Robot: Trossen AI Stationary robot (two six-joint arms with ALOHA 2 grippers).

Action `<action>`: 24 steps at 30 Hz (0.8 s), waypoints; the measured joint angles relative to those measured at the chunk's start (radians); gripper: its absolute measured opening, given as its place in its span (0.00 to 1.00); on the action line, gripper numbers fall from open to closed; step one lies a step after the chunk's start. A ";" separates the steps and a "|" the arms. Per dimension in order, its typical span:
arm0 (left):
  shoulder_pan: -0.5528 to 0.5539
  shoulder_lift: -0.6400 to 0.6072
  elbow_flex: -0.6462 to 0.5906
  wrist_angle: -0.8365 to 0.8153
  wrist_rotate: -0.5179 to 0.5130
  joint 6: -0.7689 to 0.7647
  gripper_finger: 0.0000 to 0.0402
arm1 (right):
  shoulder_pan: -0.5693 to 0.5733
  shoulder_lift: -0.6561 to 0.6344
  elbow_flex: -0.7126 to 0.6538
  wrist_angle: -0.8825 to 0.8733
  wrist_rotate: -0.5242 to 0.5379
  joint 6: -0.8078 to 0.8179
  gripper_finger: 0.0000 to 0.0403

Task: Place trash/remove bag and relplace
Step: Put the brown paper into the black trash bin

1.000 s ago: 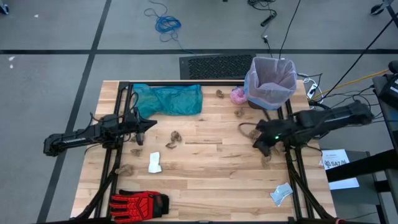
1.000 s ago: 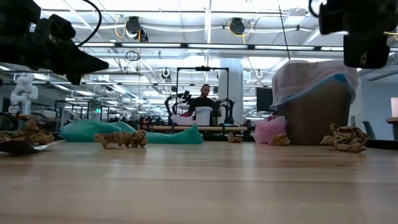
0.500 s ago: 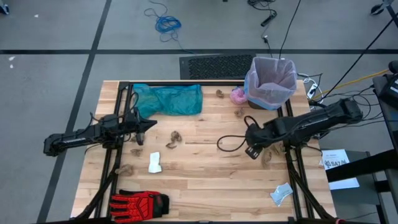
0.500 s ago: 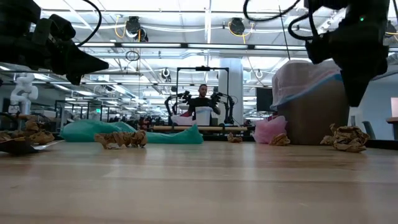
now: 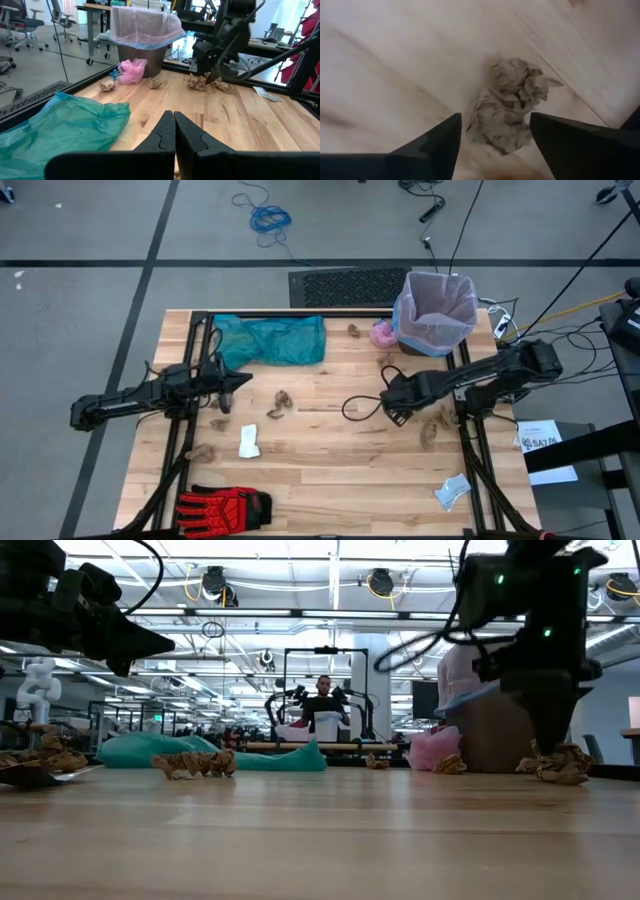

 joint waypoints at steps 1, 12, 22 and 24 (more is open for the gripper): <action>0.000 0.000 0.000 0.000 0.000 0.000 0.00 | -0.012 0.012 -0.008 0.003 -0.009 0.009 0.55; 0.000 0.000 0.000 0.000 0.000 0.000 0.00 | -0.087 0.036 -0.128 0.215 -0.232 0.054 0.19; 0.000 0.000 0.000 0.063 -0.005 -0.002 0.00 | -0.076 -0.113 0.151 0.290 -0.289 0.035 0.01; 0.000 0.000 0.000 0.105 -0.005 -0.002 0.00 | -0.078 -0.136 0.251 0.289 -0.281 0.017 0.01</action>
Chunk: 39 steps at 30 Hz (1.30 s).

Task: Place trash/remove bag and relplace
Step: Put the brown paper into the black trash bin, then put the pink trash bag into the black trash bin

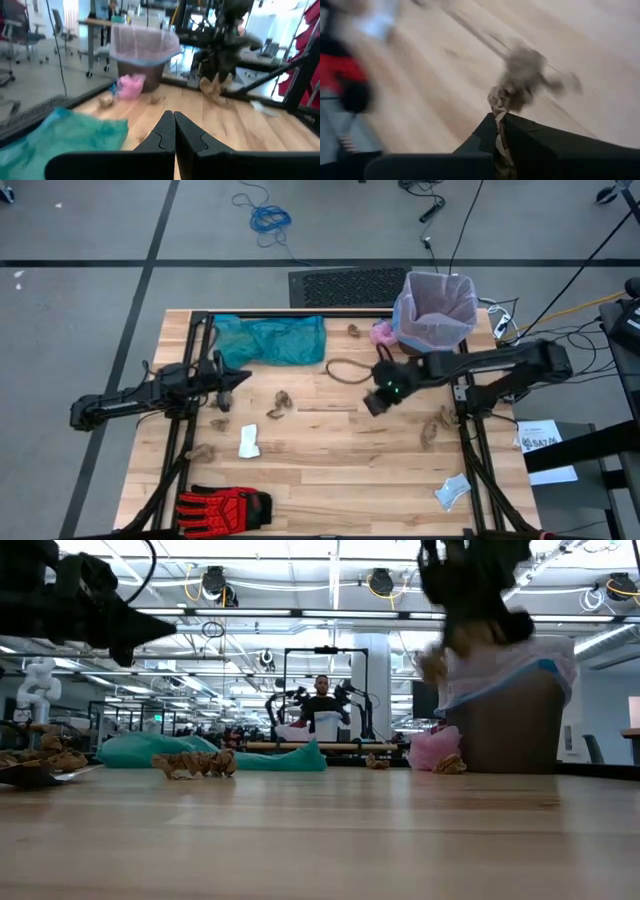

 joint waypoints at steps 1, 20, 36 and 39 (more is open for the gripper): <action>0.000 0.000 0.000 0.030 0.000 0.000 0.00 | -0.001 -0.005 0.053 -0.017 0.017 -0.009 0.01; 0.000 0.000 0.000 0.588 -0.400 0.000 0.00 | -0.538 0.079 0.853 -0.828 0.529 -0.346 0.00; 0.000 0.000 0.000 0.594 -0.375 -0.129 0.00 | -0.868 0.245 0.824 -0.797 0.382 -0.700 0.43; 0.000 0.000 0.000 0.571 -0.374 -0.130 0.00 | -0.866 0.244 0.828 -0.758 0.298 -0.803 0.55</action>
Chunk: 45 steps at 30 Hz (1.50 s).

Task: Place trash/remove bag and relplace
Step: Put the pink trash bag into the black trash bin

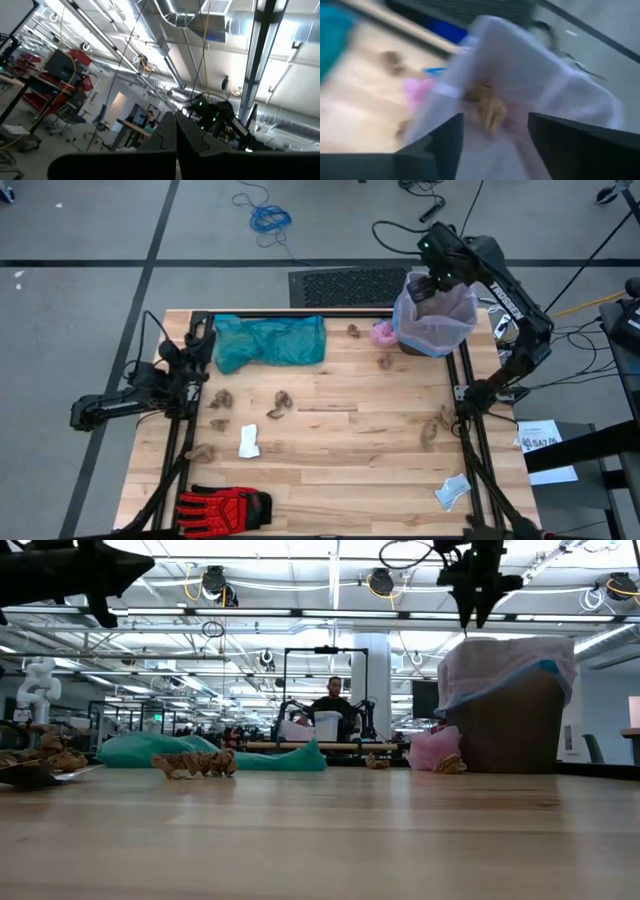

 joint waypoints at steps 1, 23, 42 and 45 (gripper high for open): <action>0.000 0.000 0.000 -0.011 0.000 0.000 0.00 | 0.008 0.000 0.010 0.013 -0.069 -0.032 0.57; 0.000 0.000 0.120 -0.581 0.083 -0.154 0.00 | 0.344 0.429 0.086 -0.015 0.000 -0.329 0.58; 0.000 0.000 0.188 -0.792 0.148 -0.157 0.00 | 0.176 0.666 0.086 0.032 -0.044 -0.400 0.69; 0.000 0.000 0.188 -0.795 0.148 -0.157 0.00 | 0.170 0.679 0.086 0.030 -0.049 -0.380 0.67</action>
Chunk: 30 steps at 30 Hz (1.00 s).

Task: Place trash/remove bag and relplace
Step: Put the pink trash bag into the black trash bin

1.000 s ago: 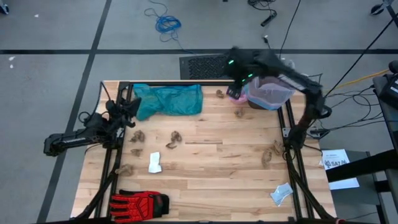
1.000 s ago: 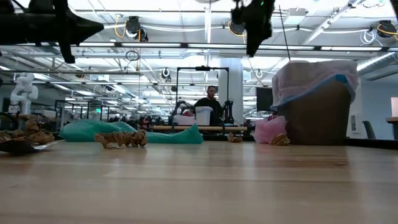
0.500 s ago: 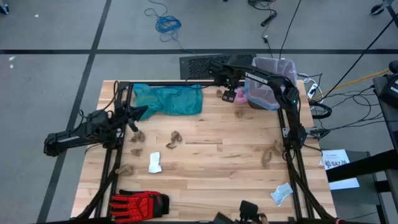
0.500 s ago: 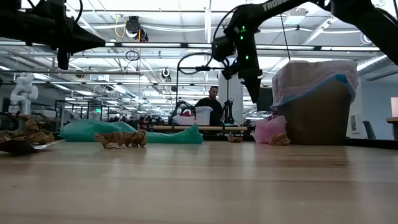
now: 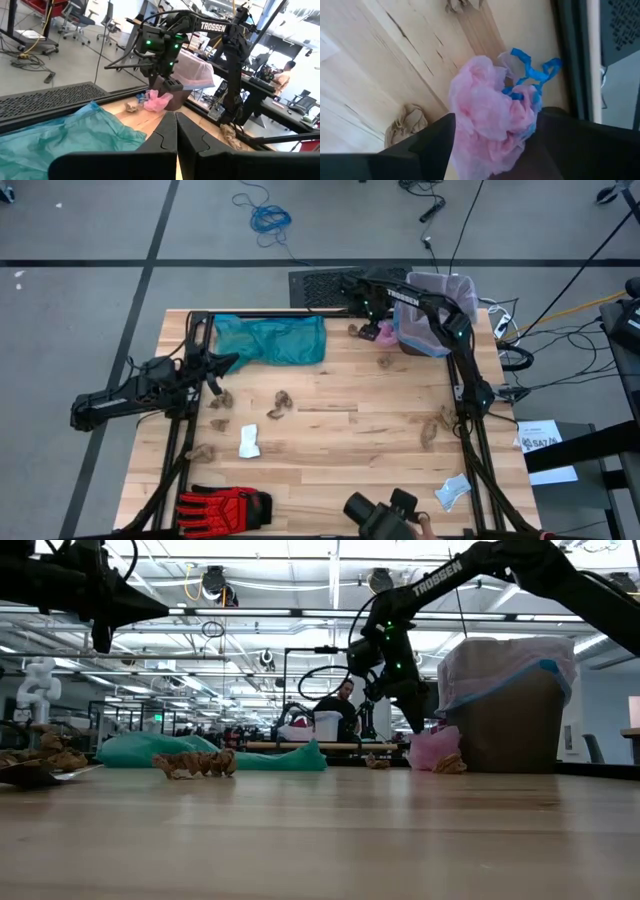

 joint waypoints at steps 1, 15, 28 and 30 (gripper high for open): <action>0.000 0.000 0.000 -0.006 0.000 0.000 0.00 | -0.001 0.005 0.000 -0.001 -0.007 0.004 0.65; 0.000 0.000 0.000 -0.041 0.001 0.000 0.00 | 0.027 -0.027 0.000 -0.005 -0.230 0.038 0.01; 0.000 0.000 0.000 -0.036 0.001 -0.046 0.00 | 0.117 -0.332 0.301 0.028 -0.372 0.295 0.00; 0.000 0.000 0.000 -0.036 0.002 -0.052 0.00 | 0.114 -0.373 0.379 0.021 -0.287 0.335 0.00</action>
